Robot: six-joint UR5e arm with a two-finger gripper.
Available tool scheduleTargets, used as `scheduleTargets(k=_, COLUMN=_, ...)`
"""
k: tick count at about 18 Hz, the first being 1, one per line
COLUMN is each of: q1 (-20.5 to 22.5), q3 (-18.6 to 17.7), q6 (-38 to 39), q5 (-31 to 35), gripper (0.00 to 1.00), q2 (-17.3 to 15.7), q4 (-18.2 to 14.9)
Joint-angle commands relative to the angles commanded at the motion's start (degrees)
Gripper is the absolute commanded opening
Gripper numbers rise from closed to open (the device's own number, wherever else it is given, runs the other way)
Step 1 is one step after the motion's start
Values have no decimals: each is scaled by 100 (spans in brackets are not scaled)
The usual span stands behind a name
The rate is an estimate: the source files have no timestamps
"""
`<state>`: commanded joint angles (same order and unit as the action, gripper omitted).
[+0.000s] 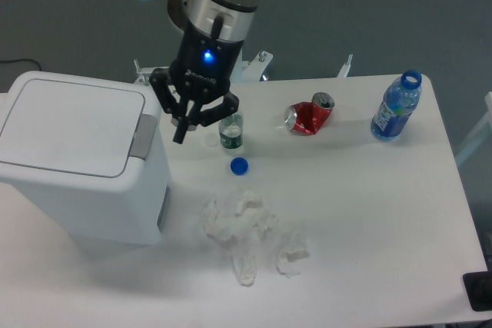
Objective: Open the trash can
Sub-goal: 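Lower the gripper onto the lid edge of the white trash bin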
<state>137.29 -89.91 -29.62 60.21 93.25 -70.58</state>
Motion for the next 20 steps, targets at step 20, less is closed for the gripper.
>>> scheduleTargets(k=20, q1=-123, q3=-176, q6=0, q5=-70, gripper=0, q2=18, q4=0)
